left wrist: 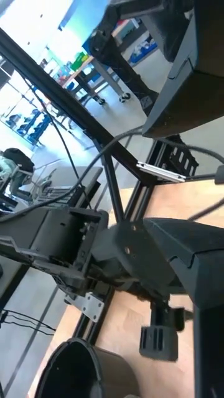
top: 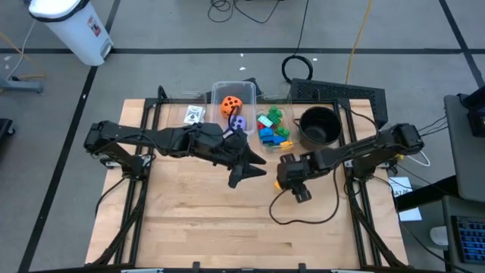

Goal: Pick & Place Toys
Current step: Put the yellow game piece into the right transparent bin

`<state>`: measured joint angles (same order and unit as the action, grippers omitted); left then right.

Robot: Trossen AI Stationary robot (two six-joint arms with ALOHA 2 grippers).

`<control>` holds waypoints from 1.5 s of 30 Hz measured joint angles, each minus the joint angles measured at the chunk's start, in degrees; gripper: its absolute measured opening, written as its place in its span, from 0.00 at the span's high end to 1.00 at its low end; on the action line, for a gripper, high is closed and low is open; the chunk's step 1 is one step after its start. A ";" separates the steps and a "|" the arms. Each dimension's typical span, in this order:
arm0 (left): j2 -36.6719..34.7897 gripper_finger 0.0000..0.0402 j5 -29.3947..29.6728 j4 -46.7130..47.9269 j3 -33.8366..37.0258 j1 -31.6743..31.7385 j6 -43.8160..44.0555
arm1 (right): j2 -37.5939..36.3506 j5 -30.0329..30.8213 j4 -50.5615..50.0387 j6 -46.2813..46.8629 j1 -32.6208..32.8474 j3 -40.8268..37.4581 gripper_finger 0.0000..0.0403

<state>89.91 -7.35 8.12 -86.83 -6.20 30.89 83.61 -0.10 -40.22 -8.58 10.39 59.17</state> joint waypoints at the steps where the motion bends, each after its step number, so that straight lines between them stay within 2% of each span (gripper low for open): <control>1: 0.00 0.43 0.00 -0.19 0.00 0.00 0.34 | 0.00 -0.06 0.22 -1.30 -0.35 -0.29 0.49; 7: -0.02 0.43 0.00 -1.03 0.00 -0.20 1.16 | 0.64 -0.35 3.71 -4.24 -3.32 -2.55 0.48; 12: -0.02 0.43 0.00 -1.14 0.00 -0.28 1.40 | 0.68 -4.54 7.47 -4.24 -5.65 -5.36 0.48; 22: -0.02 0.43 2.59 -1.14 0.00 -0.28 1.62 | 0.63 -4.24 11.78 -6.67 -5.94 -9.02 0.48; 26: -0.02 0.43 2.95 -1.14 0.00 -0.28 1.60 | 0.66 -1.12 13.61 -7.07 -5.94 -10.29 0.48; 45: -0.02 0.43 3.01 -1.14 0.00 -0.28 1.82 | 4.39 -1.50 19.01 -7.12 -6.16 -11.91 0.48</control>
<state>89.89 -4.34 6.98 -86.83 -6.48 32.71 88.01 -1.61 -21.21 -15.70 4.23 47.27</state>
